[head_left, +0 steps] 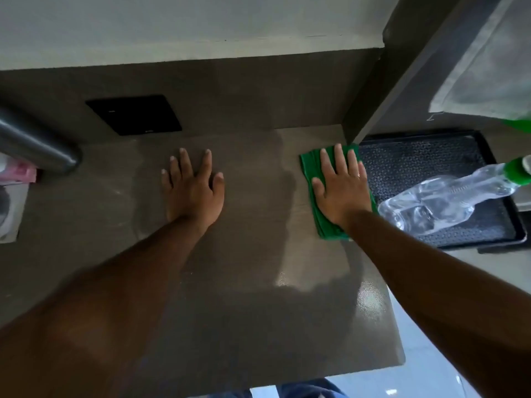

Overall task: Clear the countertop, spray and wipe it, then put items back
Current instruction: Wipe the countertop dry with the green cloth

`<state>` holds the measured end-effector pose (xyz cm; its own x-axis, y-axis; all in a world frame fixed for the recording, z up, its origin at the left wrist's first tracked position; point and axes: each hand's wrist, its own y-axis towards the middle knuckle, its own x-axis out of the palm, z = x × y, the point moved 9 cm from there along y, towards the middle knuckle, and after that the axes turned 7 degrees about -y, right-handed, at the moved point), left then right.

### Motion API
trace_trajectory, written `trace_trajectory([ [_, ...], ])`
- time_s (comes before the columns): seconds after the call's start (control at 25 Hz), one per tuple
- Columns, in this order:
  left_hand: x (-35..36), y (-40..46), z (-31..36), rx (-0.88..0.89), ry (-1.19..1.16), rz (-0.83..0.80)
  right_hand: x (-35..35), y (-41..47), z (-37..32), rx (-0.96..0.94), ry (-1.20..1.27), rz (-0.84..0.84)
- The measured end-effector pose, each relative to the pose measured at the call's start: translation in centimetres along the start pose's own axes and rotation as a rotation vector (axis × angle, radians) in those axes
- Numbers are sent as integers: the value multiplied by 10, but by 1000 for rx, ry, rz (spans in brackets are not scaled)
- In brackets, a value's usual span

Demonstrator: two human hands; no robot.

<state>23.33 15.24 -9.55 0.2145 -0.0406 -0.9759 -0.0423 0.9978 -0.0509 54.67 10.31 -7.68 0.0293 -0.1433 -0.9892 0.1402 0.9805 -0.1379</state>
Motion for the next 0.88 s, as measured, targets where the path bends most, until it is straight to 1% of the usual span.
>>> trace_trajectory([
  [0.04,-1,0,1,18,-12,-19,-2,15,-19,7,13,-3],
  [0.12,-12,-7,-3,98,-98,-50,-5,25,-74,-61,9,-18],
  [0.16,-22,-17,-14,120,-160,-37,-5,22,-102,-113,-3,-22],
  [0.2,-34,-35,-33,94,-202,10,-6,16,-131,-175,-13,-10],
  [0.24,-47,-61,-67,5,-211,77,-7,4,-163,-247,-7,-9],
  [0.32,-64,-128,-152,-261,-109,149,-7,-33,-226,-399,23,-17],
  [0.4,-78,-199,-228,-503,36,135,-1,-96,-286,-599,37,-44],
  [0.48,-82,-238,-272,-677,87,73,3,-178,-326,-863,44,-69],
  [0.56,-79,-245,-286,-730,89,71,11,-234,-323,-1100,65,-77],
  [0.6,-78,-243,-287,-728,89,87,12,-242,-311,-1191,47,-56],
  [0.64,-77,-243,-286,-721,81,97,11,-236,-293,-1235,33,-56],
  [0.68,-74,-243,-285,-710,75,100,2,-215,-272,-1200,51,22],
  [0.72,-73,-244,-286,-701,74,103,-2,-178,-245,-1067,71,67],
  [0.76,-72,-246,-288,-696,73,114,-3,-135,-224,-930,73,13],
  [0.8,-71,-247,-290,-692,68,125,-7,-92,-202,-752,20,53],
  [0.84,-70,-246,-290,-687,59,131,-6,-51,-184,-569,-31,25],
  [0.88,-70,-245,-290,-688,47,134,-9,-22,-181,-445,-27,-6],
])
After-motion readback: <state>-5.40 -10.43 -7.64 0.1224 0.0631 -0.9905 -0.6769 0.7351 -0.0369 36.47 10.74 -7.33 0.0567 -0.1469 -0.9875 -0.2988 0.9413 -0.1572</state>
